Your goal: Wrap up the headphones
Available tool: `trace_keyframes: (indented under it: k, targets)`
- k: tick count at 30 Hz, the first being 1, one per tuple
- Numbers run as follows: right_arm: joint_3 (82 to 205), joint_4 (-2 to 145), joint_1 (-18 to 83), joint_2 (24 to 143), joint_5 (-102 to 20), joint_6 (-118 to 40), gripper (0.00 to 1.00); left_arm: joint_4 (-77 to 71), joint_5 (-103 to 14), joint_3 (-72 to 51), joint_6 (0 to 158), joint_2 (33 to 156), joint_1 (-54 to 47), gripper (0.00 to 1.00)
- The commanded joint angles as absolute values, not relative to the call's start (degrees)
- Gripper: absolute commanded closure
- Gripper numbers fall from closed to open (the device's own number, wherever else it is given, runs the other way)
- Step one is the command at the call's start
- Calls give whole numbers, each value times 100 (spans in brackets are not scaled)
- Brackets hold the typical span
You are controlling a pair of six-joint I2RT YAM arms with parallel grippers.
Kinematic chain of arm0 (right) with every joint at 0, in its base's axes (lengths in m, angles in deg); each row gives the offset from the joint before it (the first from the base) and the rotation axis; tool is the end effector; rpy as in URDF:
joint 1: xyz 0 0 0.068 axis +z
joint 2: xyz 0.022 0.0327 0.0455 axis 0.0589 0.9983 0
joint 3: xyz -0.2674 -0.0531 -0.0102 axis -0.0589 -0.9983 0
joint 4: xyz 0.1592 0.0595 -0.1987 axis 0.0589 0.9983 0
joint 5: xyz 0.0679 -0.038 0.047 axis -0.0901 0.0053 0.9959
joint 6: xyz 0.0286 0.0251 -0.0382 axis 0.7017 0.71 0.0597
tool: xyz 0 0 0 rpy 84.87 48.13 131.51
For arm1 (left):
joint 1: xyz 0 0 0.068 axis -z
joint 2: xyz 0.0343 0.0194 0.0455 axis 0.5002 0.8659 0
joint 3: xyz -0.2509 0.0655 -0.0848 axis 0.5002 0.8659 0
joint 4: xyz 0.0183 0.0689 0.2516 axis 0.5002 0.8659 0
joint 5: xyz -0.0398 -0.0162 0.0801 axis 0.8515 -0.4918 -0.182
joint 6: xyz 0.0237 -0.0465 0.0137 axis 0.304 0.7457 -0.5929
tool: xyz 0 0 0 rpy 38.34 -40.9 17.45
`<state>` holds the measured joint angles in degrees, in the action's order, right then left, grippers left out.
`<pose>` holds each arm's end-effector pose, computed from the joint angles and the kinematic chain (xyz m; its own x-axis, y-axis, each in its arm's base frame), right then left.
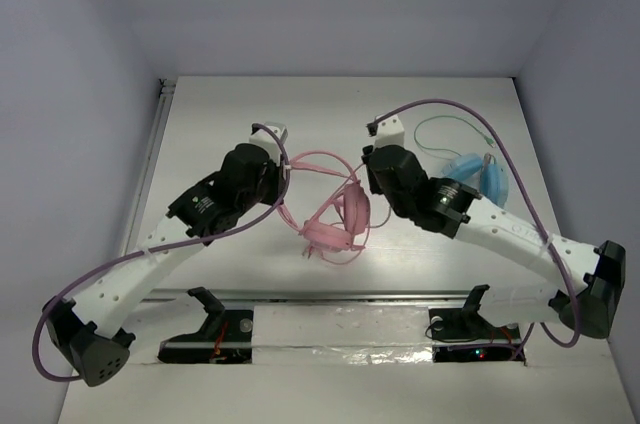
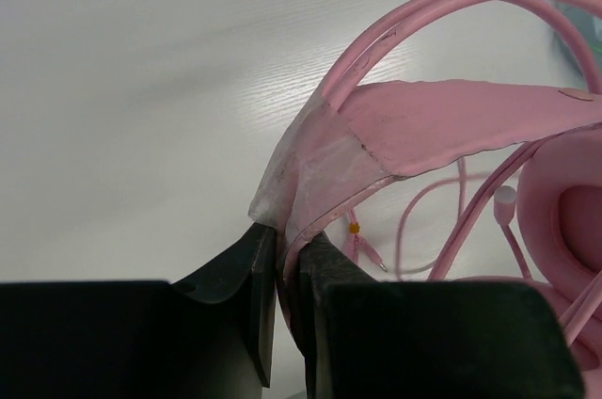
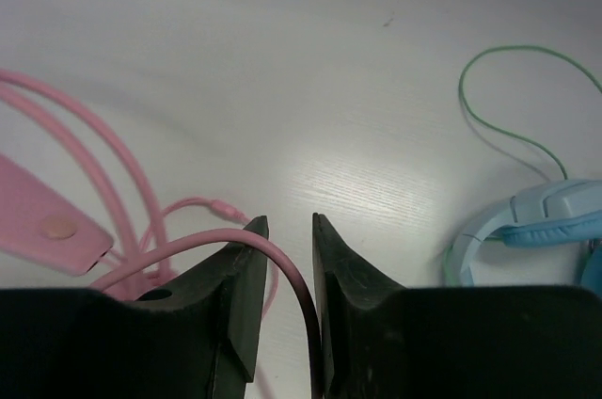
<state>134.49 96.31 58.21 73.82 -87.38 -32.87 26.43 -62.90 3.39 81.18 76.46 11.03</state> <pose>0.1759 0.2110 0.3506 -0.3569 -0.2073 -0.9108 -0.2536 0.9599 -0.1191 0.1705 -0.1403 0.3502 -0.4556 0.0870 -0.8859 0.4344 0.8904 -0.1359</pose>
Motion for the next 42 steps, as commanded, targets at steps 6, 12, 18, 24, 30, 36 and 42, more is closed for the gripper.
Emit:
trace_keyframes:
  k: [6,12,18,24,30,36,42]
  targets:
    - [12904,8412,5383,6936,-8447,-2947,68,2340,-5031,10,8117,7157,691,100]
    - [12166,7192,5049,6734,-6997,-2692,69,2103,-3889,-25,8196,6999,208,100]
    - [11182,5804,4996,6312,-6206,-2192,73,1708,-3395,-113,8521,6858,-539,100]
    - [10048,3923,4996,6302,-5335,-1779,67,1120,-2990,-280,8969,6928,-681,100]
    - [10029,3042,4996,7093,-4921,-1830,62,626,-2883,-569,9611,7051,-681,100]
    - [10046,2321,4873,7673,-4886,-1866,56,485,-2716,-1088,9980,7297,-734,100]
    - [10047,1608,4873,8456,-4394,-1647,57,197,-2866,-1317,10428,7403,-786,100]
